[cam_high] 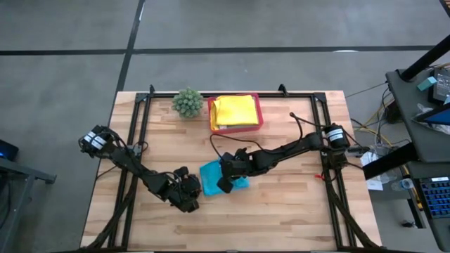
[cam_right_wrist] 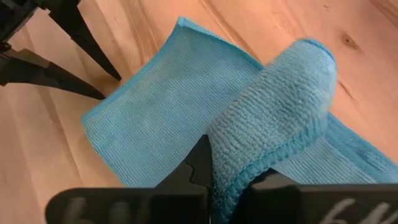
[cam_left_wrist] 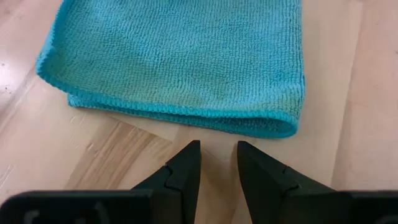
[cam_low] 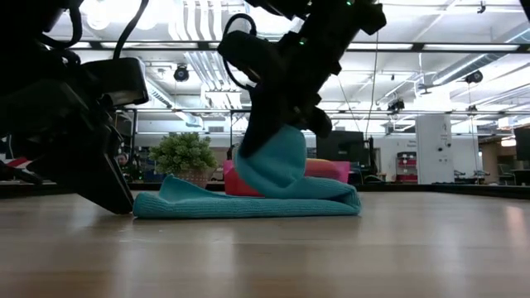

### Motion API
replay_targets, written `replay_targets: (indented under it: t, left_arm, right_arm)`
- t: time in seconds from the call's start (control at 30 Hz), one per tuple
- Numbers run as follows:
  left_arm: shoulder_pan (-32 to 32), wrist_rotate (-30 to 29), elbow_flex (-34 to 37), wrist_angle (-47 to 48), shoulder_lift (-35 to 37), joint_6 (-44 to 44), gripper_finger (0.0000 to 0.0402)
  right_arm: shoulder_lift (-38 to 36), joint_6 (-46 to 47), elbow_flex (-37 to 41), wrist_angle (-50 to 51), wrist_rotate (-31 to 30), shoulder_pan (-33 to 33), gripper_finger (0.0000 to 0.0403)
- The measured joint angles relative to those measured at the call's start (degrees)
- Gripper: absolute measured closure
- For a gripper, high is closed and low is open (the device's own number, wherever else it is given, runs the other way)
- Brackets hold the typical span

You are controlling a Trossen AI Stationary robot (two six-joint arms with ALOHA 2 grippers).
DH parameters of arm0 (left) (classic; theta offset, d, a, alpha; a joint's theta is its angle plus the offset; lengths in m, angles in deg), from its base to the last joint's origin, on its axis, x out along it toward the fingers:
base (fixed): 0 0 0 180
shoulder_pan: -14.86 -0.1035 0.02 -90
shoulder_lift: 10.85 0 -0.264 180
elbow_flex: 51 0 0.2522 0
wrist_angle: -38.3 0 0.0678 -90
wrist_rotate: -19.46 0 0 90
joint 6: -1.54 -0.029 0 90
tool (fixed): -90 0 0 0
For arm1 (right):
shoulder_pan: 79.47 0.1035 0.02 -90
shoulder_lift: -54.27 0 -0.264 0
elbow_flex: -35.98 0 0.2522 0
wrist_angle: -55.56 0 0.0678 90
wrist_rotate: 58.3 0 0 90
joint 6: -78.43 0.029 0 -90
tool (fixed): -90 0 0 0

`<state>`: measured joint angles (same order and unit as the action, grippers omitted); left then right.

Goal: Fold microfiber towels
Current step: Fold the blue microfiber towel

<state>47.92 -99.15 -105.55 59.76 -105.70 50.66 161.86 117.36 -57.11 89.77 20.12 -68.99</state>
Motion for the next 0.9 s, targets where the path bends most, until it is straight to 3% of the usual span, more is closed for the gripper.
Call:
replay_targets:
  t: [0.17, 0.57, 0.9]
  left_arm:
    - [0.0, -0.47, 0.06, -0.21, -0.57, -0.01, 0.0308]
    - [-0.04, -1.51, 0.03, -2.3, -1.84, -0.45, 0.0308]
    - [-0.07, -1.52, 0.05, -2.69, -1.88, -0.47, 0.0308]
  right_arm:
    - [0.0, -0.01, 0.09, -0.19, -0.02, 0.27, 0.0366]
    - [0.15, -2.22, 0.11, -6.26, -0.26, 1.27, 0.0226]
    - [0.52, -2.33, 0.17, -7.09, -0.36, 1.29, 0.017]
